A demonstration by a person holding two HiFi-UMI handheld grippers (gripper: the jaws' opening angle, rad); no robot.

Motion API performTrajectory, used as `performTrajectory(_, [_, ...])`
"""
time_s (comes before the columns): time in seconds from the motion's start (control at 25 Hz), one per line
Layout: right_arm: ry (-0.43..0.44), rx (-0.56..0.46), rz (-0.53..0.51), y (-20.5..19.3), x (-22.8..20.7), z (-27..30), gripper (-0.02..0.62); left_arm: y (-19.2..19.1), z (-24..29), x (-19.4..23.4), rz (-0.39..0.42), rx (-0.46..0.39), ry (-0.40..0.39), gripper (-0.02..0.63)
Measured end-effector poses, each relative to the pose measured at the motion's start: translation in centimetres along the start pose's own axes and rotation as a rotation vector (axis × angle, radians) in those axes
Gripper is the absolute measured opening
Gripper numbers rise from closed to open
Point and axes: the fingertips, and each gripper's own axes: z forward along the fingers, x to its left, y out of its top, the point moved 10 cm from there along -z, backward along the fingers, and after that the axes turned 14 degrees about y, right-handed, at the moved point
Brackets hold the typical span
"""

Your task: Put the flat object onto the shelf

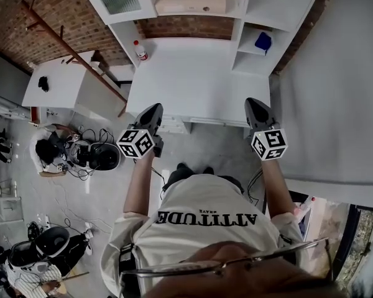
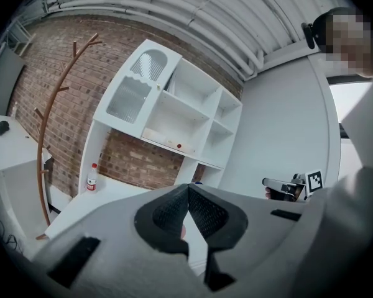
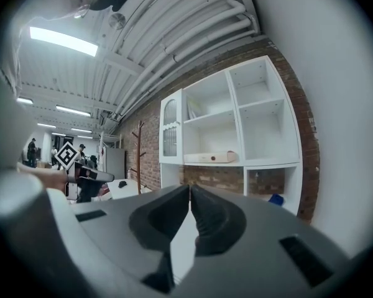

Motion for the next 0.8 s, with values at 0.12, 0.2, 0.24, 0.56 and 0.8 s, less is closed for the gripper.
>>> performTrajectory(0.12, [-0.012,0.002,0.006,-0.1,0.7,0.0,0.031,0.2,-0.6,0.5,0.018,-0.006,-0.001,0.023])
performTrajectory(0.2, [-0.023,0.001,0.008,-0.3,1.5,0.2,0.031,0.2,-1.1,1.1,0.035,-0.009,-0.005,0.023])
performTrajectory(0.24, [-0.030,-0.002,0.009,-0.2,1.9,0.3,0.031,0.3,-1.4,1.5,0.042,-0.012,-0.006,0.023])
performTrajectory(0.56, [-0.051,-0.026,-0.024,0.3,6.1,1.5,0.031,1.3,-3.0,4.1,0.102,-0.024,-0.029,0.023])
performTrajectory(0.8, [-0.077,-0.029,-0.031,0.8,7.3,1.9,0.028,1.5,-3.3,5.3,0.074,-0.026,-0.045,0.023])
